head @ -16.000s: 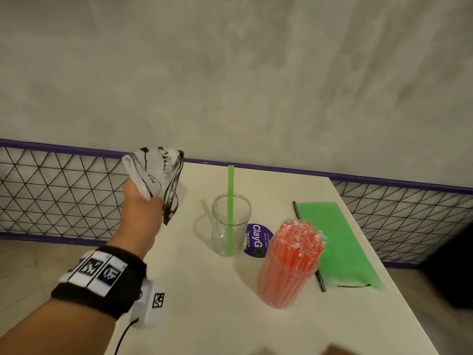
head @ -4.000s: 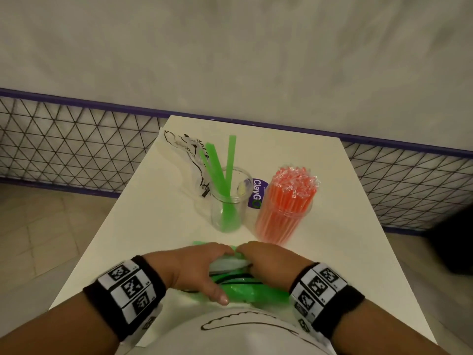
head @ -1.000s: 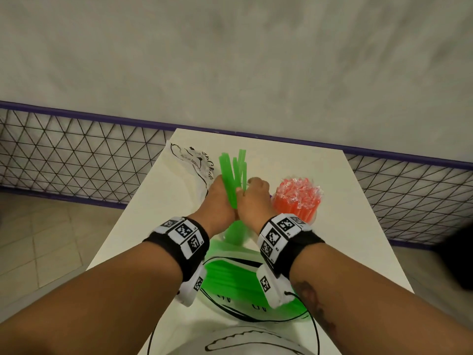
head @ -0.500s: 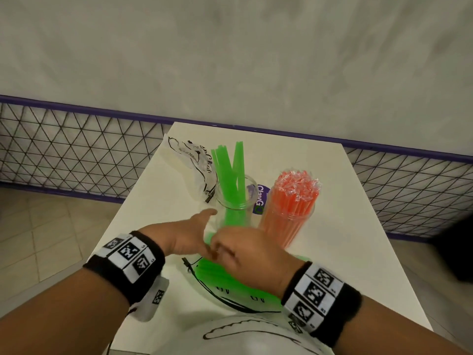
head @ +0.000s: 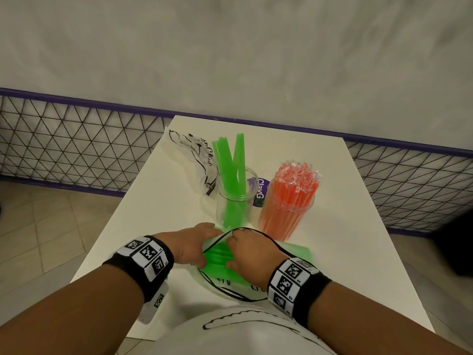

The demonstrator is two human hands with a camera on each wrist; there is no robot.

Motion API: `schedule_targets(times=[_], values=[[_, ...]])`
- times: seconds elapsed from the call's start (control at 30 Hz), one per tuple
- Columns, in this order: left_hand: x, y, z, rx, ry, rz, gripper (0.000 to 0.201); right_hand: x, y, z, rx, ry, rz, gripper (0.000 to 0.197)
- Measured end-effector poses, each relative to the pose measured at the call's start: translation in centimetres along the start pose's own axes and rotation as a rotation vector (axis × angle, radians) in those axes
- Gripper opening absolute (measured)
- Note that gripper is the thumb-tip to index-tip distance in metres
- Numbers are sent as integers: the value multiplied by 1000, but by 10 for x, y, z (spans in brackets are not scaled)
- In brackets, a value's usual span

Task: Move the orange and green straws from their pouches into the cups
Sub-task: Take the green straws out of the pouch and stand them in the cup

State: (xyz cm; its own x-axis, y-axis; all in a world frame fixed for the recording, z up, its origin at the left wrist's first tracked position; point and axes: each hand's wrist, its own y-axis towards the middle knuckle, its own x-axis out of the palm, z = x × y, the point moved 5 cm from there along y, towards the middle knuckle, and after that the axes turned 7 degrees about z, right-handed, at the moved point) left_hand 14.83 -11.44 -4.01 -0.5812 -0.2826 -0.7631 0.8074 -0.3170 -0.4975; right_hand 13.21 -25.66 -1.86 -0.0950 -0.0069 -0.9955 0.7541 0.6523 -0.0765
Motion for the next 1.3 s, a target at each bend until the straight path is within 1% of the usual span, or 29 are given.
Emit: schedule_targets(times=[0.1, 0.13, 0.2, 0.27, 0.33, 0.47, 0.53, 0.6, 0.67, 0.77, 0.87, 0.97, 1.1, 1.23, 1.27, 1.3], values=[[2, 1, -2, -17, -27, 12, 96, -3, 0, -8, -24, 19, 36, 47], [2, 1, -2, -18, -27, 13, 96, -3, 1, -13, -43, 22, 25, 48], [2, 2, -1, -21, -15, 12, 97, 1, 2, -21, -68, -9, -45, 51], [3, 4, -2, -22, 5, 5, 100, 4, 3, -25, -55, -36, -100, 50], [4, 6, -5, -27, 23, -6, 104, 5, 4, -26, -32, -12, -98, 43], [7, 7, -8, -47, 62, -30, 108, 7, 7, -27, -24, 12, -78, 49], [6, 7, -7, -46, 76, -36, 108, 12, 8, -24, -8, 29, -133, 49], [5, 7, -6, -45, 73, -42, 106, 15, 9, -19, 24, 98, -174, 45], [5, 8, -6, -47, 69, -48, 105, 10, 6, -15, 28, 138, -151, 40], [6, 8, -5, -59, 77, -57, 104, 0, -1, -12, 14, 121, -89, 36], [5, 8, -6, -84, 46, -70, 98, -6, -7, -11, -2, 111, -68, 33], [1, 5, -4, -94, -9, -73, 87, -11, -9, -5, 9, 133, -71, 31], [-6, 6, -7, -120, -106, -64, 59, -23, -14, 2, 26, 141, -86, 27], [-7, 8, -18, -160, -179, -47, 38, -38, -21, 8, 24, 162, -97, 25], [-7, 8, -20, -164, -188, -49, 37, -41, -21, 10, 19, 181, -95, 24], [-7, 7, -21, -162, -192, -58, 42, -45, -20, 11, 17, 205, -93, 23]])
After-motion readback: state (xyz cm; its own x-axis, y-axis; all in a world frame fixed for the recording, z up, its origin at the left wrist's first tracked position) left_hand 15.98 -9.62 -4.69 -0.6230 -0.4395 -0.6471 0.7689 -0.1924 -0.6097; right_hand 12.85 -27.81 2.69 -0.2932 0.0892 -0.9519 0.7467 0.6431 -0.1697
